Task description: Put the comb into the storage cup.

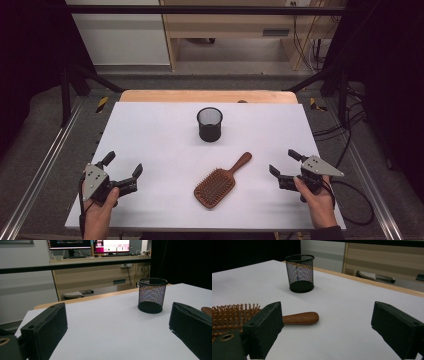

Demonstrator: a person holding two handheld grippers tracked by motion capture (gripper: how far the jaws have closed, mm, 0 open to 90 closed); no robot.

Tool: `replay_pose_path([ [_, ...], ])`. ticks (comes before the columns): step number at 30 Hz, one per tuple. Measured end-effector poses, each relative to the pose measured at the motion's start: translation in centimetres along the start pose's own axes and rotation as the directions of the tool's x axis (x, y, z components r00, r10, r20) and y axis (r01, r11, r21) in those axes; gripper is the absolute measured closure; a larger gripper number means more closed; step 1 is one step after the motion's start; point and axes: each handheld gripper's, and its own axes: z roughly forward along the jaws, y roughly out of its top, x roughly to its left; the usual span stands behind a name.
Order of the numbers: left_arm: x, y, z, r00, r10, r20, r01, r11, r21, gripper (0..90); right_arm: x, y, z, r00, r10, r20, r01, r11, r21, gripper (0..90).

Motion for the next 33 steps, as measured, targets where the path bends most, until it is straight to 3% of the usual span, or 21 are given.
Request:
replay_pose_path([
  [25, -0.09, 0.09, -0.02, 1.0, 0.003, -0.001, -0.003, 1.0, -0.003, 1.8, 0.5, 0.02, 0.32, 0.9999, 0.006, -0.009, -0.006, 0.999, 0.031, 11.4],
  [33, -0.13, 0.1, 0.0, 1.0, 0.003, -0.001, -0.003, 1.0, -0.003, 1.8, 0.84, -0.01, 0.58, 0.9998, 0.013, -0.018, -0.012, 0.999, 0.046, 16.7],
])
